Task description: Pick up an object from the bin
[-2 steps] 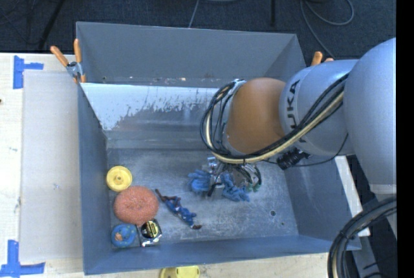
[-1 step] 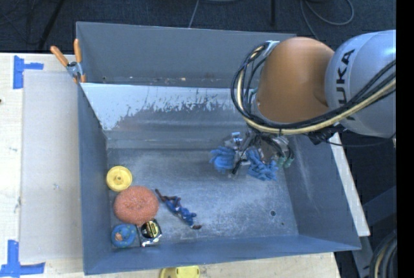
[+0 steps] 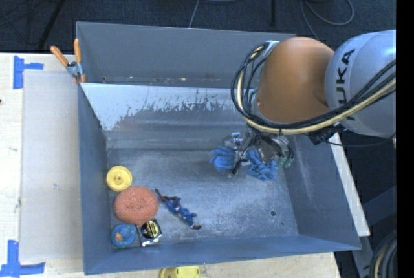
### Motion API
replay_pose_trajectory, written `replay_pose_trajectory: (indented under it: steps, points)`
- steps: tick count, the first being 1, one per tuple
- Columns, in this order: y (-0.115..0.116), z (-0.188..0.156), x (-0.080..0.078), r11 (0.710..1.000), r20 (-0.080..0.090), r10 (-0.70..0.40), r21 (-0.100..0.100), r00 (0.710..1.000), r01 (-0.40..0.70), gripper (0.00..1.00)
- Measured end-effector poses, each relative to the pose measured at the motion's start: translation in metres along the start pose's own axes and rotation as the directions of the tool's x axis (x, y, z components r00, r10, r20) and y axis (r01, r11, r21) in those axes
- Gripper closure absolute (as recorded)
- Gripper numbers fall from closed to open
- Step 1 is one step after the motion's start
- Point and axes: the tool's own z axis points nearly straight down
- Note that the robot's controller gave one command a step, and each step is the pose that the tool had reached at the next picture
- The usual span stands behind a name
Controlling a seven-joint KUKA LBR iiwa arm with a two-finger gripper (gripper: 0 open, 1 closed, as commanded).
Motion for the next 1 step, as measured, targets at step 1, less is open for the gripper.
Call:
replay_pose_trajectory:
  steps: [1]
  points:
    - [-0.0148, -0.1498, -0.0033, 1.000, 0.003, 0.016, 0.001, 1.000, -0.016, 1.00]
